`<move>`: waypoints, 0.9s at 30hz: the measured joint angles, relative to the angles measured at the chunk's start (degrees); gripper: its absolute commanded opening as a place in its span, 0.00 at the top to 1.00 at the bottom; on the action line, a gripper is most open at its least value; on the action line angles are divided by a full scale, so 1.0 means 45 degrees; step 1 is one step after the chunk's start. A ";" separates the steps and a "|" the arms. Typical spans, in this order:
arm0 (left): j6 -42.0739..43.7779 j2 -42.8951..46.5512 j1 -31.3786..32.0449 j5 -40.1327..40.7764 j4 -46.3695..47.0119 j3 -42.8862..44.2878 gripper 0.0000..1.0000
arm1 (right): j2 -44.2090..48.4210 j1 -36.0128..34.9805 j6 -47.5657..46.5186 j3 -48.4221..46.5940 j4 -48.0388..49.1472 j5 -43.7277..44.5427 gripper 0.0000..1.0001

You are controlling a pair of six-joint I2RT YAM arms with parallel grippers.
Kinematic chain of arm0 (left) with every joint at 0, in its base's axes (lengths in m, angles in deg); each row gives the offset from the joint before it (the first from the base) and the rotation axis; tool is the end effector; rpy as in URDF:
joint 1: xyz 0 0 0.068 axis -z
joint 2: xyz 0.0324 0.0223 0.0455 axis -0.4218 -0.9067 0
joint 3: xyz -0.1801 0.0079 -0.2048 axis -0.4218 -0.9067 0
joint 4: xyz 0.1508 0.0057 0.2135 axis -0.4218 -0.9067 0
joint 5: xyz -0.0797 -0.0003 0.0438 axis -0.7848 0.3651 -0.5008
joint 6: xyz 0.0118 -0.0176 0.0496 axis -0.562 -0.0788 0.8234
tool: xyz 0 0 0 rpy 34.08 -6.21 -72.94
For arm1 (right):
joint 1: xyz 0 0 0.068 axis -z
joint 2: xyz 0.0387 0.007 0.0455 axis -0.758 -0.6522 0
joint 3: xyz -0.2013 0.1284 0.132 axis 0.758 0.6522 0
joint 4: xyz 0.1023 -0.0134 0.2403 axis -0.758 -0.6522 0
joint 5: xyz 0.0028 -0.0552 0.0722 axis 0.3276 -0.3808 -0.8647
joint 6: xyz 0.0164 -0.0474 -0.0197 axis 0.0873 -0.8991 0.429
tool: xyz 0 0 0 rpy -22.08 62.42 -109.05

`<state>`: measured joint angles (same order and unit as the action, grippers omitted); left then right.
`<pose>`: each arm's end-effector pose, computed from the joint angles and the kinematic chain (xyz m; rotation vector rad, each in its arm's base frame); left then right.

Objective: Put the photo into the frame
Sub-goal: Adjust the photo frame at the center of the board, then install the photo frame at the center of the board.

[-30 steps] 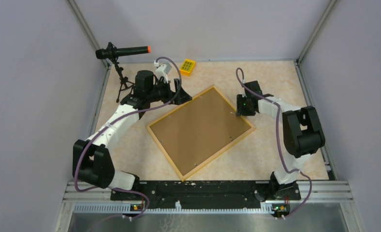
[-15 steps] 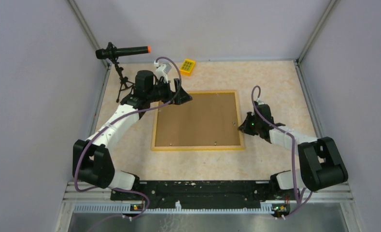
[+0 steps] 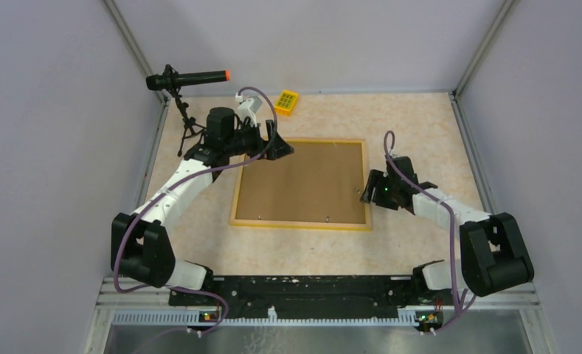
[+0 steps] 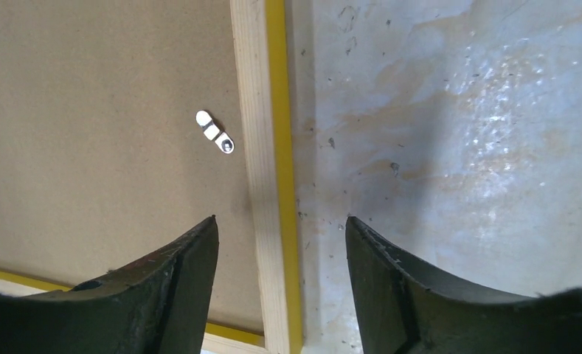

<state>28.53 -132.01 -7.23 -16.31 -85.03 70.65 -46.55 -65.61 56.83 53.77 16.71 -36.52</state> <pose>0.3023 -0.1177 0.3129 0.3105 2.0804 -1.0384 0.2356 0.0723 0.1636 0.2420 2.5418 0.4304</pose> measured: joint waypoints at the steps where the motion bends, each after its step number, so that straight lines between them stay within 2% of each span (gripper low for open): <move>1: -0.0005 0.0000 0.0000 -0.0015 0.0000 0.0000 0.01 | 0.0005 -0.0005 -0.0165 -0.0151 -0.0175 0.0131 0.37; 11: -0.0005 0.0000 0.0049 -0.0083 0.0000 0.0000 0.01 | -0.1273 -0.0010 -0.0777 -0.2064 -0.0661 0.0544 0.40; 18: -0.0010 0.0000 0.0049 -0.0136 0.0000 0.0000 0.01 | -0.2443 -0.0311 -0.0913 -0.2599 -0.0631 0.0568 0.43; 27: -0.0005 0.0000 0.0049 -0.0136 0.0000 0.0000 0.01 | -0.3279 -0.1195 -0.1054 -0.3215 -0.0811 0.1715 0.61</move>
<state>28.51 -132.01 -7.01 -16.93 -85.03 70.65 -61.30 -70.98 52.09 39.30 13.06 -28.80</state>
